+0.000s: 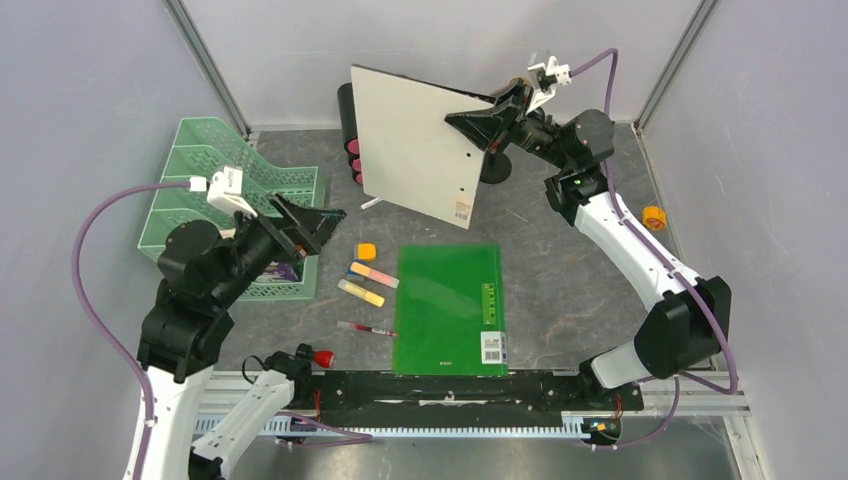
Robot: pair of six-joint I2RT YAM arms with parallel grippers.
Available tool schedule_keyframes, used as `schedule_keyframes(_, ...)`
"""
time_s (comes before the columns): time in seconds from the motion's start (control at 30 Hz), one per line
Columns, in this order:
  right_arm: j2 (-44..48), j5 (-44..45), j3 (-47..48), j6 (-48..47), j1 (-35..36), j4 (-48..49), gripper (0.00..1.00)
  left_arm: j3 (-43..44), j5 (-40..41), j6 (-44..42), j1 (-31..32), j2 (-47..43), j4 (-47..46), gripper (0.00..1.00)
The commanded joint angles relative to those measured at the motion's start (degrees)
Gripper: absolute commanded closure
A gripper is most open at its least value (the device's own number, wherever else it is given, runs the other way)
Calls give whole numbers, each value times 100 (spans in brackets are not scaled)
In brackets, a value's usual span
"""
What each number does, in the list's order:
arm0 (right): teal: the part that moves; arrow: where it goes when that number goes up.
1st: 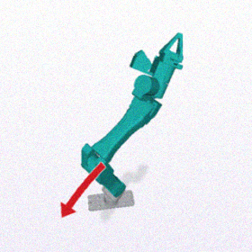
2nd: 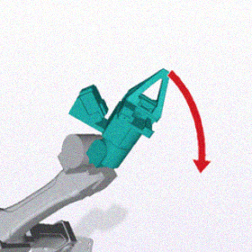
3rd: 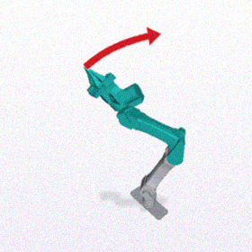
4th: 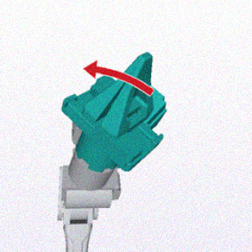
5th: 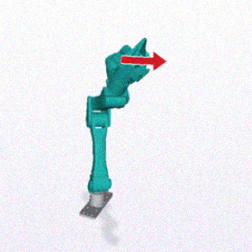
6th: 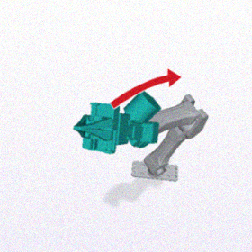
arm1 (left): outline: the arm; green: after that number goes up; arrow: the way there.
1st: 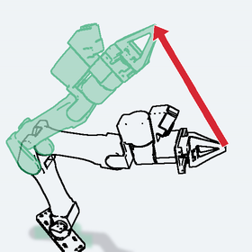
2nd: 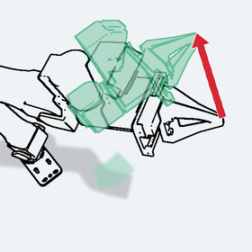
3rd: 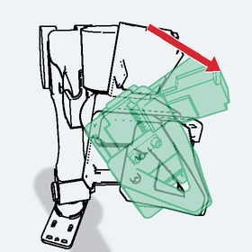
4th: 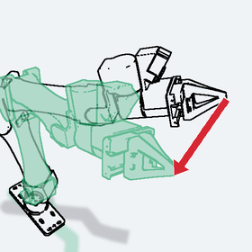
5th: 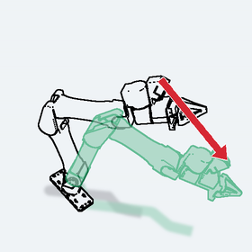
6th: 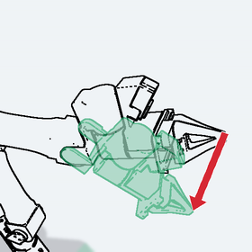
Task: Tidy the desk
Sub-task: Place the folder in the storage box.
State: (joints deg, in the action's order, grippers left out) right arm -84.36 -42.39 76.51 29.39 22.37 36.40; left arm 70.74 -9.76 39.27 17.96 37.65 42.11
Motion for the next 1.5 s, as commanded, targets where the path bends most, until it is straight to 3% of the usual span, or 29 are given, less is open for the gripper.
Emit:
schedule_keyframes(0.0, -152, -406, 2, 265, 136, 1127, 100, 547, -366, 130, -20, 478, -54, 0)
schedule_keyframes(0.23, -728, -585, 406, 409, 402, 1148, 100, 1117, -773, 178, -21, 1011, -245, 0)
schedule_keyframes(0.77, -2077, 433, 1280, 875, 1037, 1717, 100, 1208, -1764, 496, -16, 1074, -1612, 0)
schedule_keyframes(0.97, -2813, 486, 2026, 1395, 1313, 2143, 100, 1117, -2162, 556, -19, 998, -2189, 0)
schedule_keyframes(1.2, -3251, 833, 2626, 1074, 1707, 2120, 100, 898, -2431, 712, -20, 830, -2904, 0)
schedule_keyframes(1.47, -4258, 1378, 4078, 994, 2062, 1865, 100, 644, -2554, 845, -15, 772, -3322, 0)
